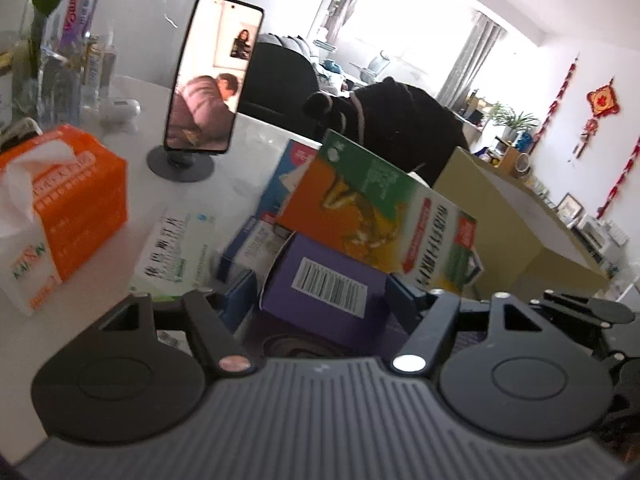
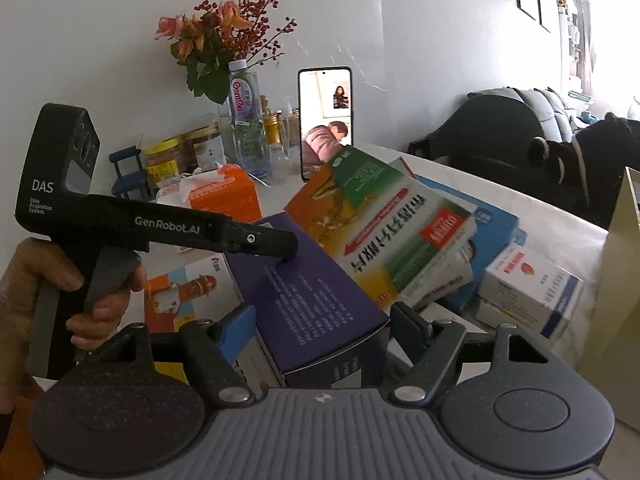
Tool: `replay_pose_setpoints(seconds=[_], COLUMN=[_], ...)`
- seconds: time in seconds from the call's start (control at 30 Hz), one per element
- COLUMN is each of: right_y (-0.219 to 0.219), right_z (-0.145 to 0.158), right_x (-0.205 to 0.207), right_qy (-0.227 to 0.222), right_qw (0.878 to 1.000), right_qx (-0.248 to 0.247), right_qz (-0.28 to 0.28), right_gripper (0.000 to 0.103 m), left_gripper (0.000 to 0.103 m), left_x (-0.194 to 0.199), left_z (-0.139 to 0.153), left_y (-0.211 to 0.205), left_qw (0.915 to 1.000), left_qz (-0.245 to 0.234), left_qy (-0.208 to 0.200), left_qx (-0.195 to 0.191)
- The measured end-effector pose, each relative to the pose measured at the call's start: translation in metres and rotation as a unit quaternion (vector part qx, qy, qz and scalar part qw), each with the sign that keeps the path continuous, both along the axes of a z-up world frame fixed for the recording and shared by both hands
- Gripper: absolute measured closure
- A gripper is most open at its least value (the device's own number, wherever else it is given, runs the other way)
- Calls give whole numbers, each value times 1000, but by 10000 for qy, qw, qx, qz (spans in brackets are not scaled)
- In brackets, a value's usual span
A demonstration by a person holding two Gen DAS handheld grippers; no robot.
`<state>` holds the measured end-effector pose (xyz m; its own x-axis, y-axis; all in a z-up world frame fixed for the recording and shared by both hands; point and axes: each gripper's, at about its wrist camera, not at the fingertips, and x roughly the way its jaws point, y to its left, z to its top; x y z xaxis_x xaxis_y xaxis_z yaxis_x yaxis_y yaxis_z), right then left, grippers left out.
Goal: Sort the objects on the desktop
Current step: 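Lower the right gripper onto the purple medicine box and close it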
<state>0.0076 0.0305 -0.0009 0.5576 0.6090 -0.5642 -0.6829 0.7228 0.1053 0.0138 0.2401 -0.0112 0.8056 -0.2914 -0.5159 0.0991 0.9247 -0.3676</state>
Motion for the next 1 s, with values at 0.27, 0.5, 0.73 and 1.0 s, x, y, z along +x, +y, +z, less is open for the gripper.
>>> replay_pose_setpoints(seconds=[0.27,0.5,0.73,1.0], right_y=[-31,-41,-48,-58], right_z=[8,12,16,20], right_x=[-2,-4,-3,2], right_qy=[156,203,346,550], right_qw=[9996,9997,9985,9956], right_qx=[39,-143,-371,-609], right_qz=[-219,-58,211,452], right_gripper=[33,33,28,24], left_gripper=[35,35,35,35], left_x=[-2,-2,5,16], left_z=[-1,-2,-4,-7], left_y=[-27,-48,-66,-86], left_qw=[9990,9972,9942,9904], left_qz=[-445,-749,-1070,-1379], left_qy=[-7,-23,15,16], left_qx=[-7,7,-59,-110])
